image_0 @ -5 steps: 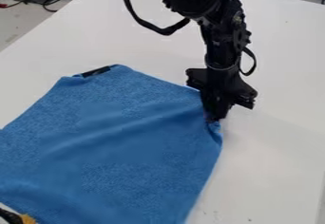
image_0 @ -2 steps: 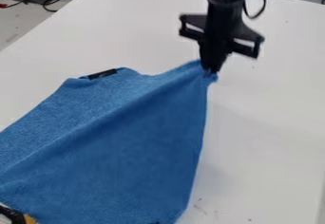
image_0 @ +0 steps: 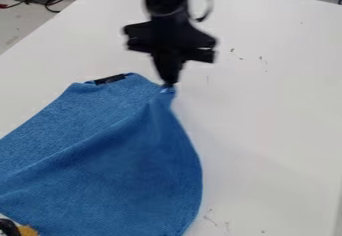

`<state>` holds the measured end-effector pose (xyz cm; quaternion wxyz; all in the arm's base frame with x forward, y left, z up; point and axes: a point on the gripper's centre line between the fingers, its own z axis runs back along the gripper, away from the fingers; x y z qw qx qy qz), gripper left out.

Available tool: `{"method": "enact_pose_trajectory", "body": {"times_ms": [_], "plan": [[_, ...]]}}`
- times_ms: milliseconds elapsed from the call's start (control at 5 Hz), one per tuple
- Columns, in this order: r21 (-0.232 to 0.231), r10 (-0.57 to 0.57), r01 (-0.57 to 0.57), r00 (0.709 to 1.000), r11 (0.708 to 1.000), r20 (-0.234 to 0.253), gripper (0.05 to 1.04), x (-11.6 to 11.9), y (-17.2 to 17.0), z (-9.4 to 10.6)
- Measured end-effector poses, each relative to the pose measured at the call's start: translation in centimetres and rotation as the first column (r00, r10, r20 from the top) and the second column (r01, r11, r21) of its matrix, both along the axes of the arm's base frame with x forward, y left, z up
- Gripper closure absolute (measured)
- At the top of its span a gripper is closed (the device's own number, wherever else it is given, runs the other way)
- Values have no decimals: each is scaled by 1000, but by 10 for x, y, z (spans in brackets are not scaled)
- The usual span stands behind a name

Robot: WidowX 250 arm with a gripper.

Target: Fold the cloth from top right to the middle

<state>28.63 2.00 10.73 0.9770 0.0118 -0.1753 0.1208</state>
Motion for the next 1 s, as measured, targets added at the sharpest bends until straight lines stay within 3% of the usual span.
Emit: {"method": "enact_pose_trajectory", "body": {"times_ms": [400,800,1000], "plan": [[-46,121,-119,992,992,44,1015,-56,50,-20],[-76,196,-191,979,979,60,996,-96,70,-39],[-72,174,-170,983,983,52,834,-104,73,-47]]}}
